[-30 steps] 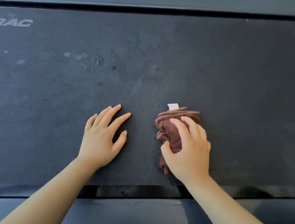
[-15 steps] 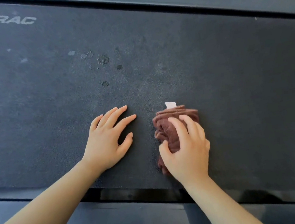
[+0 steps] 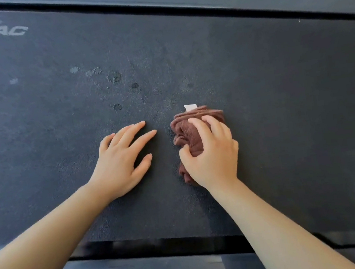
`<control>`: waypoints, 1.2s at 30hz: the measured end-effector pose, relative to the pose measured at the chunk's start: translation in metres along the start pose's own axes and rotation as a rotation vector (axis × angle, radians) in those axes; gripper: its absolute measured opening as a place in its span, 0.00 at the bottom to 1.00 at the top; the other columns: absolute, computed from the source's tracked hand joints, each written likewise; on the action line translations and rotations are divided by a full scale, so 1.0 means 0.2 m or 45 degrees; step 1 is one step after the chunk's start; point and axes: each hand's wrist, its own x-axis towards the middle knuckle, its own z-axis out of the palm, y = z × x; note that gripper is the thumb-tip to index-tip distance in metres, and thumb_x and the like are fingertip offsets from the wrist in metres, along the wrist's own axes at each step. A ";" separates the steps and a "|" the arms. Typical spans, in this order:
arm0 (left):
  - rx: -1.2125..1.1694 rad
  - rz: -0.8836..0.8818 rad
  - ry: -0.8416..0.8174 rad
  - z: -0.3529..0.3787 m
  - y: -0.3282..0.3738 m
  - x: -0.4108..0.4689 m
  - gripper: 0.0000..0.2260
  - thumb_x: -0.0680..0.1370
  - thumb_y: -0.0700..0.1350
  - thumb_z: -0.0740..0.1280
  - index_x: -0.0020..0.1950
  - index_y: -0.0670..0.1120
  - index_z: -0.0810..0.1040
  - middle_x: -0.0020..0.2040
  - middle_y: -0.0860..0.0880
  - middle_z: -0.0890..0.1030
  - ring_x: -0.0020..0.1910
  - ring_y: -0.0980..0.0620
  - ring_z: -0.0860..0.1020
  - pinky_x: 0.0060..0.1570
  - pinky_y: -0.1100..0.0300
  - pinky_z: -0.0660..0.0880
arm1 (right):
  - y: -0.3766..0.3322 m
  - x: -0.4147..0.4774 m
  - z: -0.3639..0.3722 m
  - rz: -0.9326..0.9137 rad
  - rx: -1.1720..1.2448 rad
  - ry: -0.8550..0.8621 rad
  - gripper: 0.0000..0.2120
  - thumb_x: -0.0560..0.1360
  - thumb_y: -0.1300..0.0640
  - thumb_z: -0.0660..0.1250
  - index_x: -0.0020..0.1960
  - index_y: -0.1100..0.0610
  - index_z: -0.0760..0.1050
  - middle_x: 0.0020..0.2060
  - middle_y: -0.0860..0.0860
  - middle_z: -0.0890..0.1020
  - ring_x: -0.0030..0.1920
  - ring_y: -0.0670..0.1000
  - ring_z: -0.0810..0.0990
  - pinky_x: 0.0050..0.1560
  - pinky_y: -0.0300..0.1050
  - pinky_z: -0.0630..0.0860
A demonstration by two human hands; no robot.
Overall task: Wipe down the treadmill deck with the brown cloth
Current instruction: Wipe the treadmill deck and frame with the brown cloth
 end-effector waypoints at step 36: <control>0.050 -0.151 0.216 0.01 -0.25 0.85 0.20 0.79 0.55 0.56 0.71 0.59 0.64 0.73 0.51 0.62 0.72 0.49 0.57 0.68 0.44 0.52 | -0.01 0.83 0.13 -0.047 0.058 -0.140 0.24 0.69 0.45 0.64 0.65 0.44 0.70 0.65 0.46 0.71 0.64 0.53 0.66 0.56 0.54 0.68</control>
